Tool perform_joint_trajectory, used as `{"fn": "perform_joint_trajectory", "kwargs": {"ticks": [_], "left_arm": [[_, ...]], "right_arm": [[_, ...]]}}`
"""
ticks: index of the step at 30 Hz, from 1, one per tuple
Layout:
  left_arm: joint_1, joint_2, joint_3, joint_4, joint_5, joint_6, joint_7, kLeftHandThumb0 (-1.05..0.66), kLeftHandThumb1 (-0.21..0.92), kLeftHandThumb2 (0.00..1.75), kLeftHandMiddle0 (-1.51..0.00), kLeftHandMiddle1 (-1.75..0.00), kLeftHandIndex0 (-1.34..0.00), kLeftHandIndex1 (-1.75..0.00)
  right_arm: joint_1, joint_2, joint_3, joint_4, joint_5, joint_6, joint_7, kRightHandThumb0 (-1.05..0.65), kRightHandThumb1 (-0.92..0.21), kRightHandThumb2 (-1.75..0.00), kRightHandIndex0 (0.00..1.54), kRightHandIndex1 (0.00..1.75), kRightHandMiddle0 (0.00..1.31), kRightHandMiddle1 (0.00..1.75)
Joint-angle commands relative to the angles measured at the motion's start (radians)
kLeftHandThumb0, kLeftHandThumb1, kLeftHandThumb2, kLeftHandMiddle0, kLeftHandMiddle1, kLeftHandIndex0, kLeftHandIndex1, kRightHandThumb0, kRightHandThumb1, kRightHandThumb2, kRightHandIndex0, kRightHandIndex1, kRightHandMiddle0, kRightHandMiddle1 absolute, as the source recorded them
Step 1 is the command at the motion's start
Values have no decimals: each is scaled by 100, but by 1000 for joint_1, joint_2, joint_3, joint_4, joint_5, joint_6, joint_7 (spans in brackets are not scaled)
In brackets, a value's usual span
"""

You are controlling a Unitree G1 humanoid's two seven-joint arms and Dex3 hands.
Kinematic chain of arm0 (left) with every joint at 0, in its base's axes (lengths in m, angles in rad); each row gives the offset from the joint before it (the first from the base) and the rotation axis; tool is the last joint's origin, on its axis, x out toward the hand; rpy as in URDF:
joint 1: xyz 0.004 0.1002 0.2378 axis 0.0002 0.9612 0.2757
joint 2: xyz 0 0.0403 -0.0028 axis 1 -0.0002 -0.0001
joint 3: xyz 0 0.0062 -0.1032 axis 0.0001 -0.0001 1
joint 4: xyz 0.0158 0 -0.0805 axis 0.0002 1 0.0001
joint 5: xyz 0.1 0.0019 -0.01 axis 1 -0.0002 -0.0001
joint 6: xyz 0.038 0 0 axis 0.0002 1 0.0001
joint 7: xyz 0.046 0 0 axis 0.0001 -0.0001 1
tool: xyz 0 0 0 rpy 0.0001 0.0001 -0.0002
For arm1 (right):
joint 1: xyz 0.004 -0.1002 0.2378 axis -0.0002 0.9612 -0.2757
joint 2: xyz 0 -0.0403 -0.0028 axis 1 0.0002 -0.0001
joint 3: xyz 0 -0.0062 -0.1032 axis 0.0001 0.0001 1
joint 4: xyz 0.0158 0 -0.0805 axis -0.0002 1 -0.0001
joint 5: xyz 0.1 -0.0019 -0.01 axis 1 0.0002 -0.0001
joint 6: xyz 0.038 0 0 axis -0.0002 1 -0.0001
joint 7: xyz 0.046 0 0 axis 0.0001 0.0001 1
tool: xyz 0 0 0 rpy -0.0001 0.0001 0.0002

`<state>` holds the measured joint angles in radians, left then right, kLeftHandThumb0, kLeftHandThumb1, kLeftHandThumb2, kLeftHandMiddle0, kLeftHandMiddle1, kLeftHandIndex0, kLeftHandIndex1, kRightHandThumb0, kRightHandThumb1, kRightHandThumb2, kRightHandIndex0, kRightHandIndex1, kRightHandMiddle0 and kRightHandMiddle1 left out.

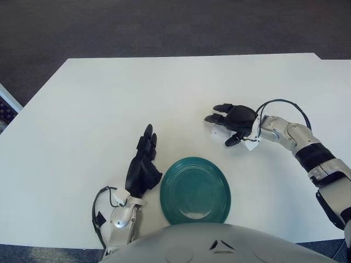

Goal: Put the charger into the plate.

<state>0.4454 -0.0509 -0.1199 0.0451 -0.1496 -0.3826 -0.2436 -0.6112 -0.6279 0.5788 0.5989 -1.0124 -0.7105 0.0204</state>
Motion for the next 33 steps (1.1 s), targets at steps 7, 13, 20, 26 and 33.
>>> {"fn": "perform_joint_trajectory", "kwargs": {"ticks": [7, 13, 20, 26, 33], "left_arm": [[38, -3, 3, 76, -17, 3, -10, -105, 92, 133, 0, 0, -1, 0], [40, -6, 7, 80, -24, -4, -17, -105, 92, 132, 0, 0, -1, -1], [40, -7, 8, 84, -27, -8, -27, -105, 92, 132, 0, 0, -1, -1], [41, -9, 5, 76, -19, 3, -17, -105, 92, 132, 0, 0, 0, 0], [43, -16, 6, 71, -5, 1, 0, -105, 92, 131, 0, 0, -1, -1]], "right_arm": [[-55, 18, 39, 100, -16, -1, -73, -94, -92, -73, 17, 1, 0, 35], [-60, 26, 56, 129, -8, -4, -93, -94, -92, -74, 18, 1, 0, 38], [-58, 28, 69, 143, 5, -23, -101, -94, -92, -75, 19, 1, 0, 39], [-55, 23, 79, 147, 6, -39, -96, -94, -92, -77, 19, 1, 0, 39], [-58, 24, 108, 175, -16, -49, -122, -97, -92, -81, 19, 0, 0, 38]]}}
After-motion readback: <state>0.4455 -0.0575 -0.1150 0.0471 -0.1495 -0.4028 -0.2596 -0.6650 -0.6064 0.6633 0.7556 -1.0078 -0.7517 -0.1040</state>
